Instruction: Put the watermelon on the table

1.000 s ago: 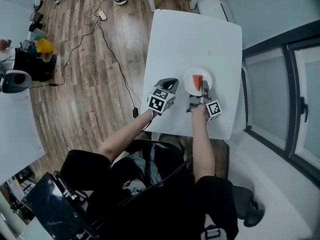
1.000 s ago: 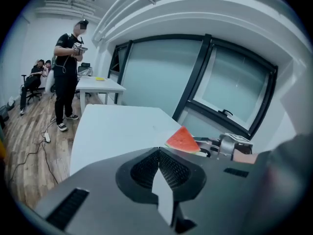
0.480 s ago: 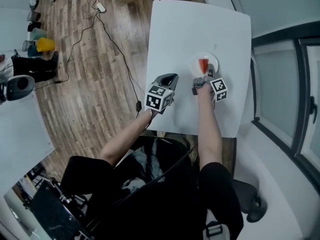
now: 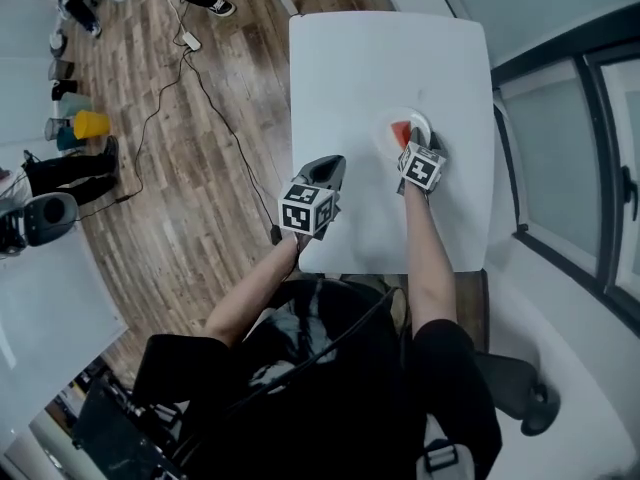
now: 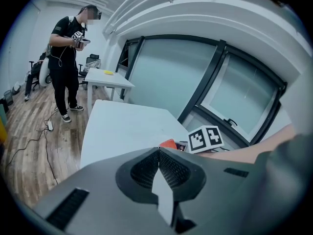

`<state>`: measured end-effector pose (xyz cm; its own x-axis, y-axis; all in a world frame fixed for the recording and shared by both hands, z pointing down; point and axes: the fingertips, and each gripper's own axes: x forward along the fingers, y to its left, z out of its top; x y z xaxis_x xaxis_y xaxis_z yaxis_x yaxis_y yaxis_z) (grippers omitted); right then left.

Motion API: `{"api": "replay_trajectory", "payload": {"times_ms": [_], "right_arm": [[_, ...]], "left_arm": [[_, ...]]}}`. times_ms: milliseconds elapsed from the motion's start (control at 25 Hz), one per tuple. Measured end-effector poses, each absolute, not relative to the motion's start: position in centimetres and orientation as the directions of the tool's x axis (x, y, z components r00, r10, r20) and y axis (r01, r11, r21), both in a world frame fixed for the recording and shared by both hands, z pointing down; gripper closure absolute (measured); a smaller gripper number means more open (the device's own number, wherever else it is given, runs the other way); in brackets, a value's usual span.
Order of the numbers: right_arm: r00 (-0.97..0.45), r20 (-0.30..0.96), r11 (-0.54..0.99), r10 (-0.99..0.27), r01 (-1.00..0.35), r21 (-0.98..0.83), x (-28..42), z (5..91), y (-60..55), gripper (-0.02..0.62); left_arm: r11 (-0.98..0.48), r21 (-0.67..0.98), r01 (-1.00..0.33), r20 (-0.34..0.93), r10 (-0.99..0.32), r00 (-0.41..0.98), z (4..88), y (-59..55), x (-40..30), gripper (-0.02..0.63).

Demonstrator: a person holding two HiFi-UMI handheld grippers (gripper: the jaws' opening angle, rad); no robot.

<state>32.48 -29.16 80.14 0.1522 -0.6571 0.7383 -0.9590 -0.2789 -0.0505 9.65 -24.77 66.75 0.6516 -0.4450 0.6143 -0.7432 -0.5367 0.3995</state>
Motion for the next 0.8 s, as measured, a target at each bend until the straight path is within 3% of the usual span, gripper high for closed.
{"api": "replay_trajectory", "payload": {"times_ms": [80, 200, 440, 640, 800], "right_arm": [[0.149, 0.753, -0.113, -0.64, -0.989, 0.1, 31.9, 81.1, -29.0, 0.431], [0.107, 0.74, 0.017, -0.664, -0.987, 0.158, 31.0, 79.9, -28.5, 0.431], [0.004, 0.523, 0.028, -0.852, -0.998, 0.053, 28.6, 65.6, -21.6, 0.438], [-0.006, 0.376, -0.013, -0.927, -0.999, -0.048, 26.5, 57.9, -15.8, 0.461], [-0.007, 0.311, -0.022, -0.951, -0.996, -0.089, 22.8, 53.4, -11.6, 0.558]], "left_arm": [[-0.545, 0.4, -0.737, 0.609, -0.443, 0.658, 66.8, -24.9, 9.9, 0.601], [-0.57, 0.399, -0.719, 0.589, -0.442, 0.677, 66.0, -25.1, 10.1, 0.601], [-0.648, 0.374, -0.664, 0.497, -0.464, 0.733, 60.1, -22.6, 10.3, 0.601], [-0.745, 0.193, -0.639, 0.41, -0.53, 0.742, 55.9, -20.3, 11.7, 0.601], [-0.779, 0.16, -0.606, 0.378, -0.519, 0.767, 52.9, -16.2, 11.9, 0.603]]}}
